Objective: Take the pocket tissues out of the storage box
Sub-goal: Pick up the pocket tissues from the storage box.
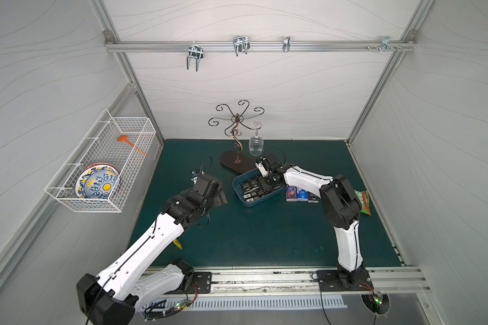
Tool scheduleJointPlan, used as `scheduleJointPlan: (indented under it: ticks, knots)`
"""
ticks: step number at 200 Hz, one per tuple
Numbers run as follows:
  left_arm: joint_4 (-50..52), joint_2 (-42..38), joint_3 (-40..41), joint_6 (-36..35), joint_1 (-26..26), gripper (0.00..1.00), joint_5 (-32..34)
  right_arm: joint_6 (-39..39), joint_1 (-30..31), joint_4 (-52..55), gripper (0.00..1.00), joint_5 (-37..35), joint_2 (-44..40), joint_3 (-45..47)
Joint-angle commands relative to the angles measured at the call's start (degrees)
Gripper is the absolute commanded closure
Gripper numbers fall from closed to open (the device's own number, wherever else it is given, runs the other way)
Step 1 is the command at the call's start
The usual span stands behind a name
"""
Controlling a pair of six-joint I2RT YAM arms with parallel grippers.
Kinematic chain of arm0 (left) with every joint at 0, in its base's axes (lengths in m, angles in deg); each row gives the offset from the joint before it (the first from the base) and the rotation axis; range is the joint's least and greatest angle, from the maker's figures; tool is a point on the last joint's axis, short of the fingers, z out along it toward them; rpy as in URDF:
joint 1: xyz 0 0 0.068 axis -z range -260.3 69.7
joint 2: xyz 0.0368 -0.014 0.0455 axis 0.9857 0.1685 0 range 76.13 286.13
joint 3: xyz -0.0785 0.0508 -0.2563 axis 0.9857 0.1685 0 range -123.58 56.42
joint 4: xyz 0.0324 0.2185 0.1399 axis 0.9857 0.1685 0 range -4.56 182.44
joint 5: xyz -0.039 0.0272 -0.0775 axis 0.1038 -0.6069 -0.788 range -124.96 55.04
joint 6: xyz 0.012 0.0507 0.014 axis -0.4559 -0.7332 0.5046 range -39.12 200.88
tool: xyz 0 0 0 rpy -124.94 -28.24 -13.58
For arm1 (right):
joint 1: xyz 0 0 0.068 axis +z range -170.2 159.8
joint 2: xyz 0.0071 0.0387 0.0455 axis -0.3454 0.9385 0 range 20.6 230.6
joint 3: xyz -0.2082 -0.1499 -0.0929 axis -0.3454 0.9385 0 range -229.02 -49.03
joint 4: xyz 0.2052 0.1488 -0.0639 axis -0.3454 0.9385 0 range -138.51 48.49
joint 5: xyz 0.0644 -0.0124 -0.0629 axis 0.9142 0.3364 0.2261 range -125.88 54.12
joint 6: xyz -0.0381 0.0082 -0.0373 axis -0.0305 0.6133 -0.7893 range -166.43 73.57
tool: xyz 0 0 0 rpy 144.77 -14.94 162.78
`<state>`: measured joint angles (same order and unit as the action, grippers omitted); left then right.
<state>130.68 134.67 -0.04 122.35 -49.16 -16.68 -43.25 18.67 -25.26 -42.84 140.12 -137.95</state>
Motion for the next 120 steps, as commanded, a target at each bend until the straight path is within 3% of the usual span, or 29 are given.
scheduleJointPlan:
  ticks: [1, 66, 120]
  knots:
    - [-0.24, -0.98, -1.89, -0.96, 0.06, 0.1, 1.07, 0.23, -0.29, -1.58, 0.34, -2.06, -1.88, 1.27]
    - [0.11, -1.28, -1.89, -0.91, 0.04, 0.1, 1.45, -5.86, -0.29, -1.66, 0.36, -1.33, 0.38, -0.25]
    - [0.37, -1.1, -2.07, -0.96, 0.07, 0.1, 1.65, -3.23, -1.32, -2.01, 0.33, 3.78, 3.73, -2.19]
